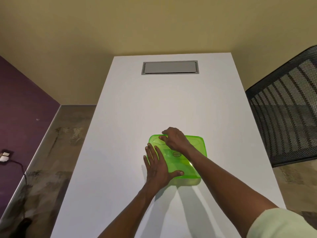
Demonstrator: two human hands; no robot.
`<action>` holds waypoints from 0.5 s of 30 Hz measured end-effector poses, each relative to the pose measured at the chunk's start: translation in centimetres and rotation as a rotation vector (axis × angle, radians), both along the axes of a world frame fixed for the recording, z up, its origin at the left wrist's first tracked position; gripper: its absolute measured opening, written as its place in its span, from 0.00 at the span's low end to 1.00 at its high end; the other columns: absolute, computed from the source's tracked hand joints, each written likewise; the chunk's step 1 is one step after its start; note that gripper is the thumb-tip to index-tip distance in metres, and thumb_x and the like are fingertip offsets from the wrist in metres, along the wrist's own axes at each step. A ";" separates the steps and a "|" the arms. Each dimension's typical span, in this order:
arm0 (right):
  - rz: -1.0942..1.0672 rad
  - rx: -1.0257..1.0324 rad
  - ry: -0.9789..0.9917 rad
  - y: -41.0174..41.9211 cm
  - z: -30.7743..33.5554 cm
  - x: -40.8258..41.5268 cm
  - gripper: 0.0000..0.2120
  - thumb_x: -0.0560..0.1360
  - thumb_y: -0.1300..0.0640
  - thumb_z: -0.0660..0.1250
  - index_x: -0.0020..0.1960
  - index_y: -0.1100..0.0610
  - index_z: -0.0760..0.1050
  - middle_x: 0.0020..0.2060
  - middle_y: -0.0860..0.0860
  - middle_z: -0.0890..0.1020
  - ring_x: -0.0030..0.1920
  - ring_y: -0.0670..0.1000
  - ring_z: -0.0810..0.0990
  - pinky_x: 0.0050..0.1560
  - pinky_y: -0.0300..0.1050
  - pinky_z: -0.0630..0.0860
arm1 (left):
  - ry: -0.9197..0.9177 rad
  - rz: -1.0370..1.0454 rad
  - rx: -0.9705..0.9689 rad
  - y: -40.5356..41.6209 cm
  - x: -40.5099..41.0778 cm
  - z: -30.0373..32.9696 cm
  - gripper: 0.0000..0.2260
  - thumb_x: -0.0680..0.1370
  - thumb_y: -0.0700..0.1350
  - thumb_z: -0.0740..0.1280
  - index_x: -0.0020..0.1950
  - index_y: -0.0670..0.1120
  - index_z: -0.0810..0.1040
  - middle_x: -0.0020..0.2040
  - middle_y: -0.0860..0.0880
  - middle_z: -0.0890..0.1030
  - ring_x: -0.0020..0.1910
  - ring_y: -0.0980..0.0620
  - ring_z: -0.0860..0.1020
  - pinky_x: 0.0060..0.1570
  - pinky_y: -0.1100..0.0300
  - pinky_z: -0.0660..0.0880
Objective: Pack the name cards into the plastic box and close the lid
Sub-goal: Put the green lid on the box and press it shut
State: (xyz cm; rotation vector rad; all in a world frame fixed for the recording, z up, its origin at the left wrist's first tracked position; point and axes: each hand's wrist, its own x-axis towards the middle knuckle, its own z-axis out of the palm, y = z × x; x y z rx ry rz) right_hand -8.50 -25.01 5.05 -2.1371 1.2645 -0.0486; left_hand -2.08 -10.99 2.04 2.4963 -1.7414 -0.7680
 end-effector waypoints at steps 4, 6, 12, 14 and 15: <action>0.028 0.111 0.034 -0.8 -0.4 2.5 0.23 0.78 0.42 0.60 0.55 0.61 0.80 0.57 0.58 0.81 0.61 0.60 0.76 0.57 0.50 0.74 | -0.014 0.006 0.019 -0.3 0.0 -0.5 0.67 0.55 0.83 0.52 0.74 0.36 0.34 0.74 0.33 0.32 0.72 0.38 0.27 0.73 0.39 0.40; -0.001 0.144 0.077 -1.1 -0.7 3.4 0.24 0.77 0.39 0.60 0.55 0.58 0.81 0.57 0.55 0.81 0.60 0.59 0.76 0.58 0.52 0.74 | -0.021 0.003 0.023 -0.4 0.0 -0.6 0.67 0.55 0.82 0.52 0.74 0.36 0.33 0.74 0.32 0.32 0.70 0.37 0.26 0.73 0.39 0.39; -0.232 0.273 0.115 -2.3 -1.7 5.0 0.20 0.67 0.40 0.70 0.44 0.57 0.79 0.43 0.52 0.83 0.51 0.57 0.79 0.54 0.51 0.69 | -0.006 0.006 0.041 -0.6 0.0 -0.7 0.67 0.57 0.81 0.56 0.74 0.36 0.32 0.73 0.32 0.30 0.69 0.37 0.24 0.72 0.38 0.37; -0.294 0.287 0.121 -2.4 -1.7 5.3 0.19 0.65 0.41 0.71 0.41 0.56 0.74 0.41 0.51 0.82 0.50 0.56 0.80 0.50 0.50 0.66 | 0.000 0.009 0.043 -0.6 -0.1 -0.8 0.67 0.57 0.81 0.57 0.74 0.36 0.32 0.73 0.33 0.30 0.69 0.37 0.24 0.72 0.38 0.37; -0.314 0.295 0.125 -2.4 -1.8 5.4 0.19 0.65 0.41 0.71 0.42 0.56 0.73 0.42 0.51 0.82 0.50 0.56 0.80 0.50 0.50 0.66 | 0.001 0.010 0.044 -0.6 -0.1 -0.8 0.67 0.57 0.81 0.57 0.74 0.36 0.31 0.73 0.33 0.29 0.70 0.37 0.24 0.72 0.38 0.37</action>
